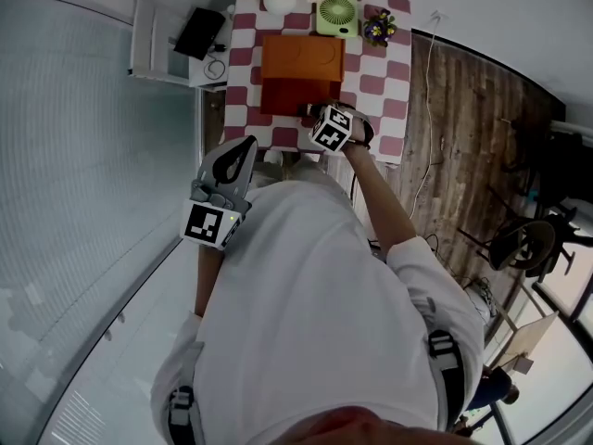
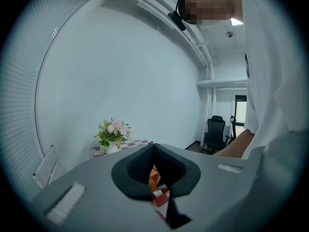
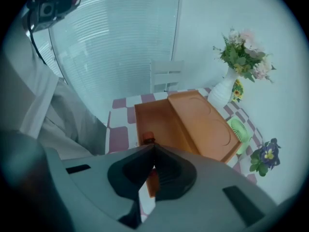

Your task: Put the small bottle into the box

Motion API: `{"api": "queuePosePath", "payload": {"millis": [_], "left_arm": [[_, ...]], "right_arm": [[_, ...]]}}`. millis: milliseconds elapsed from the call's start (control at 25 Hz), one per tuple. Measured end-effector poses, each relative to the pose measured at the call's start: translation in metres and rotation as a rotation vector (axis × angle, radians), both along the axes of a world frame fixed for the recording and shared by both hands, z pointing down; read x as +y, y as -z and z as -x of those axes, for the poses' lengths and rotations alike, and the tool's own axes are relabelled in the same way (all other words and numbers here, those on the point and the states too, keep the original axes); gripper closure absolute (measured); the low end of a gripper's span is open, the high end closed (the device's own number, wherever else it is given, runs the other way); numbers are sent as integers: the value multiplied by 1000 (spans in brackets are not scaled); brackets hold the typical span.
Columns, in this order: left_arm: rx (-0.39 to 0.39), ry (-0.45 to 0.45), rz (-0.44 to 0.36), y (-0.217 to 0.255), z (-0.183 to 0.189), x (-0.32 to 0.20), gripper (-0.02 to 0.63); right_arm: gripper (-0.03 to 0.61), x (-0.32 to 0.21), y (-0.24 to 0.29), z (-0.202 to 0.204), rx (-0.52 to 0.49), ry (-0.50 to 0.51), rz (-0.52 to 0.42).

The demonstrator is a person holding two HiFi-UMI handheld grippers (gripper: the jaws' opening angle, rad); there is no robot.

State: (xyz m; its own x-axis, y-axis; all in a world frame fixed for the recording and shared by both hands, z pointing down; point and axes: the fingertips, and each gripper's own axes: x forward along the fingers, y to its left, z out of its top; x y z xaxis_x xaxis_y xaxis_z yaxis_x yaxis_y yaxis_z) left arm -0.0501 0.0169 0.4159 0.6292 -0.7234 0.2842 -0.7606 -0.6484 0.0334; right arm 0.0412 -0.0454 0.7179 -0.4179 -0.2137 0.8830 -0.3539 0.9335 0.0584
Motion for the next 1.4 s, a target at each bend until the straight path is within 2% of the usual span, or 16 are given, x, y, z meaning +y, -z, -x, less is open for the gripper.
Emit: {"api": "queuePosePath", "payload": {"millis": [160, 520, 720, 1000, 1200, 1400], "left_arm": [[-4, -10, 6, -5, -9, 3, 612], [49, -44, 2, -4, -24, 2, 612], [72, -70, -5, -4, -20, 1, 612], [171, -79, -29, 13, 4, -15, 612], [196, -120, -66, 28, 12, -21, 612], [217, -144, -69, 31, 19, -18, 612]], "right_arm": [[575, 6, 28, 7, -166, -73, 30], [577, 16, 104, 19, -532, -148, 94], [577, 19, 166, 29, -747, -165, 65], [577, 31, 272, 46, -1015, -158, -29], [577, 45, 326, 53, -1081, -130, -114], [577, 56, 366, 56, -1141, -133, -186]]}}
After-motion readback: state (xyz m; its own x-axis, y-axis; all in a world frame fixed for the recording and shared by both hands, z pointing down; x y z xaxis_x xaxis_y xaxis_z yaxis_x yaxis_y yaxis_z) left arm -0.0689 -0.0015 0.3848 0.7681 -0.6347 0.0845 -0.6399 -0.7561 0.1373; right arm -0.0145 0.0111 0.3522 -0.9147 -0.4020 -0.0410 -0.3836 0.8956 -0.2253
